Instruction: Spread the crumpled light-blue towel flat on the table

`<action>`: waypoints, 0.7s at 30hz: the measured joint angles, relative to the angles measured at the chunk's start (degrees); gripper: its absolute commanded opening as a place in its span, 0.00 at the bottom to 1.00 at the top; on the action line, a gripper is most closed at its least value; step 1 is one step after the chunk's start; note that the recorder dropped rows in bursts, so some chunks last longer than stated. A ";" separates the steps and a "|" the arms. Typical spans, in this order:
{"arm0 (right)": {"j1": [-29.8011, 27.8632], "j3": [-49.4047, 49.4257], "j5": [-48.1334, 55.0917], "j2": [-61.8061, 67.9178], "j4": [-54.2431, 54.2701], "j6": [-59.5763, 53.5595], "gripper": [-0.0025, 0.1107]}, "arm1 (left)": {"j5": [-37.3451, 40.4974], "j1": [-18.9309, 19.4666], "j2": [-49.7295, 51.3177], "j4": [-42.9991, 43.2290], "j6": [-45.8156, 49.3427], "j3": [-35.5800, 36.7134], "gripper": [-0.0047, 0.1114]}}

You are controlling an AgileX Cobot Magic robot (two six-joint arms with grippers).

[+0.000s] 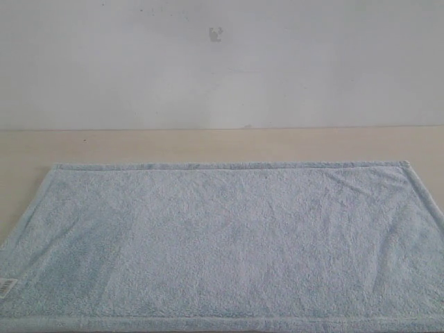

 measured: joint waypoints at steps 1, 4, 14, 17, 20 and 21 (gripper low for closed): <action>0.00 2.28 -1.80 -1.72 0.09 0.12 0.02 | 0.00 0.00 0.00 0.00 0.00 0.00 0.08; 0.00 7.18 -4.10 -6.41 -0.04 0.25 0.02 | 0.00 0.00 0.00 0.00 0.00 0.00 0.08; 0.00 14.18 -3.69 -12.67 -0.05 -8.39 0.02 | 0.00 0.00 0.00 0.00 0.00 0.00 0.08; 0.00 14.58 -2.60 -12.67 -0.05 -9.41 0.02 | 0.00 0.00 0.00 0.00 0.00 0.00 0.08; 0.00 15.38 -2.23 -12.67 -0.05 -9.81 0.02 | 0.00 0.00 0.00 0.00 0.00 0.00 0.08; 0.00 16.19 -2.37 -12.70 -0.05 -9.81 0.02 | 0.00 0.00 0.00 0.00 0.00 0.00 0.08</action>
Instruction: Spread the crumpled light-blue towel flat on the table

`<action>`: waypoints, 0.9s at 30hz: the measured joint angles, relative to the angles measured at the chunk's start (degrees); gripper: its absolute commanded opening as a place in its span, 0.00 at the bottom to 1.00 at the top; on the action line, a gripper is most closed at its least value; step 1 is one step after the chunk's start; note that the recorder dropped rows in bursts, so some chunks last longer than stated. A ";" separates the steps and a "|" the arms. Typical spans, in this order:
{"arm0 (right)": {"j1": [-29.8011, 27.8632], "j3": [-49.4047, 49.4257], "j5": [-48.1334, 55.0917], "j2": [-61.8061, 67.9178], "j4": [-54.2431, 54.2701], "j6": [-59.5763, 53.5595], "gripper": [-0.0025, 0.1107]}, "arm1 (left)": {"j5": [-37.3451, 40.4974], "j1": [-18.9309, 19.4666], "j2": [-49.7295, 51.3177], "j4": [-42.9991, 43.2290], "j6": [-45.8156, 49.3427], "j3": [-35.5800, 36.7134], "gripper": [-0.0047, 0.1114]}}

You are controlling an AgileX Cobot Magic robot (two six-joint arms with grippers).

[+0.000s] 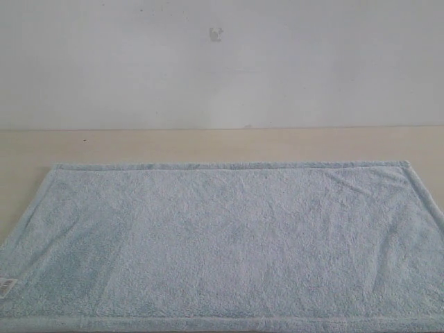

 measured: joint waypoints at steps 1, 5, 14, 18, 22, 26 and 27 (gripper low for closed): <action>0.00 1.06 -0.31 0.00 0.00 0.00 0.02 | 0.00 0.00 0.00 0.00 0.00 0.00 0.08; 0.00 2.96 -0.42 0.00 -0.09 0.00 0.02 | 0.00 0.00 0.00 0.00 0.00 0.00 0.08; 0.00 3.23 7.95 0.00 -0.09 0.00 0.02 | 0.00 0.00 0.00 0.00 0.00 0.00 0.08; 0.00 3.23 8.24 0.00 0.01 0.00 0.02 | 0.00 0.00 0.00 0.00 0.00 0.00 0.08; 0.00 3.23 8.73 0.00 0.01 0.00 0.02 | 0.00 0.00 0.00 0.00 0.00 0.00 0.08; 0.00 3.23 8.73 0.00 0.01 0.00 0.02 | -0.11 0.00 -2.40 0.00 0.00 0.52 0.08; 0.00 3.23 8.73 0.00 0.01 0.11 0.02 | -0.11 0.00 -4.52 0.00 0.00 1.06 0.08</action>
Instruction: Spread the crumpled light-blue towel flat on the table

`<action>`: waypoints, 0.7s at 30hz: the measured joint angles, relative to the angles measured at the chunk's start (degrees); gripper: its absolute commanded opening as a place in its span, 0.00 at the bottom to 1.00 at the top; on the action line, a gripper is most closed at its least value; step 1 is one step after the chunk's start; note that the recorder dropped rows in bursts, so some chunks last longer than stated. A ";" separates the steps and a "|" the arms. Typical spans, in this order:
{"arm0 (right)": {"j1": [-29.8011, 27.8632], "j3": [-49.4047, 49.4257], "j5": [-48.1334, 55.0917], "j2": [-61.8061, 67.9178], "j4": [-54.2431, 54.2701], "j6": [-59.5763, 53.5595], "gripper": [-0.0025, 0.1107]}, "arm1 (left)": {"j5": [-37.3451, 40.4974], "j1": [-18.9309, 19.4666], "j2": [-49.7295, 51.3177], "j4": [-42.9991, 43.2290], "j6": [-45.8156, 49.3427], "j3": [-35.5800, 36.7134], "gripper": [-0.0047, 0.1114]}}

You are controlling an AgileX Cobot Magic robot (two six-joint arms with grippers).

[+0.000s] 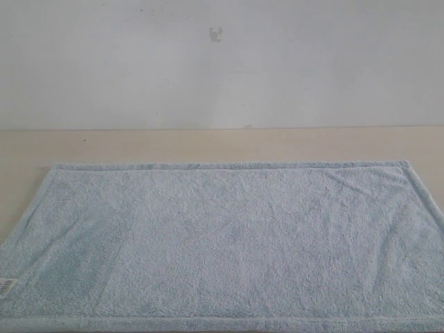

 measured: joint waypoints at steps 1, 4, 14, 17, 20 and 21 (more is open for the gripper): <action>0.00 0.00 0.00 0.00 0.00 0.00 0.02 | 0.10 0.00 -2.50 0.00 0.00 0.38 0.08; 0.00 0.00 0.00 0.00 0.00 0.00 0.02 | 0.10 0.00 -7.13 0.00 0.00 1.34 0.08; 0.00 0.00 0.00 0.00 0.00 0.00 0.02 | -10.33 0.00 -21.15 -0.39 0.00 14.27 0.08; 0.00 0.00 0.00 0.00 0.00 0.00 0.02 | -15.61 0.00 -25.20 -0.39 0.00 20.87 0.08; 0.00 0.00 0.00 0.00 0.00 0.00 0.02 | -18.35 0.00 -28.38 -0.39 0.00 25.86 0.08; 0.00 0.00 0.00 0.00 0.00 0.00 0.02 | -19.03 0.00 -29.07 -0.39 0.00 27.04 0.08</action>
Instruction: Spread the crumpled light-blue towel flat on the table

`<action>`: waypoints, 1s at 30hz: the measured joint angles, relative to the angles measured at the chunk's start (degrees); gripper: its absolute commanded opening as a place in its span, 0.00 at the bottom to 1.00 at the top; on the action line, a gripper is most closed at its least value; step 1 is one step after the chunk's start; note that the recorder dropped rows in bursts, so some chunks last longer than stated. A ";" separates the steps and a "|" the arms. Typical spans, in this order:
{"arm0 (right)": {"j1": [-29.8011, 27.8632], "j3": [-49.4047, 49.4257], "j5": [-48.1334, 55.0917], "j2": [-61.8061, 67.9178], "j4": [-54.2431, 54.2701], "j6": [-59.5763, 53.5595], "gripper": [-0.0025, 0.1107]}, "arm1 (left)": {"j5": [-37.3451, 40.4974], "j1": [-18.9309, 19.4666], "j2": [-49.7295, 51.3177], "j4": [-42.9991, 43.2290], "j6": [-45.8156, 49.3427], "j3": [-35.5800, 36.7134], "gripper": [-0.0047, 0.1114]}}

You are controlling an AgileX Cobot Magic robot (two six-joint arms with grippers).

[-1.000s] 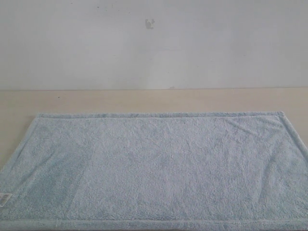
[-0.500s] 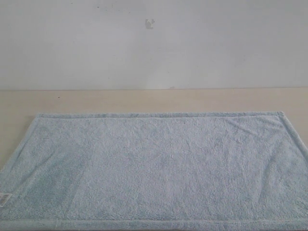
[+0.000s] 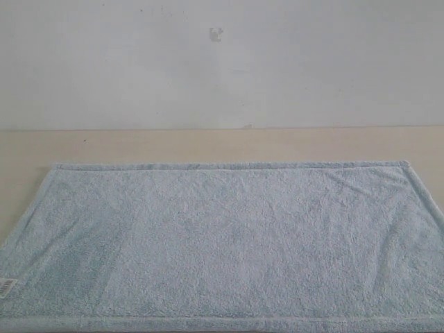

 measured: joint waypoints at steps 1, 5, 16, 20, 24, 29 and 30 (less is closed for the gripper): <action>0.00 0.00 0.00 0.00 0.00 0.00 0.02 | -0.67 0.00 -0.61 0.00 0.00 1.58 0.08; 0.00 0.00 0.11 0.00 0.00 0.00 0.02 | -2.49 0.00 -1.20 0.00 0.00 5.97 0.08; 0.00 0.00 0.11 0.00 0.00 0.00 0.02 | -2.74 0.00 -1.20 0.39 3.53 7.03 0.08; 0.00 0.00 0.22 0.00 0.00 0.00 0.02 | -2.74 0.00 -1.20 0.39 3.87 7.03 0.08; 0.00 0.00 0.22 0.00 0.00 0.00 0.02 | -2.74 0.00 -1.20 0.39 3.87 7.03 0.08; 0.00 0.00 0.22 0.00 0.00 0.00 0.02 | -2.74 0.00 -1.20 0.39 3.87 7.03 0.08; 0.00 0.00 0.22 0.00 0.00 0.00 0.02 | -2.74 0.00 -1.20 0.39 3.87 7.03 0.08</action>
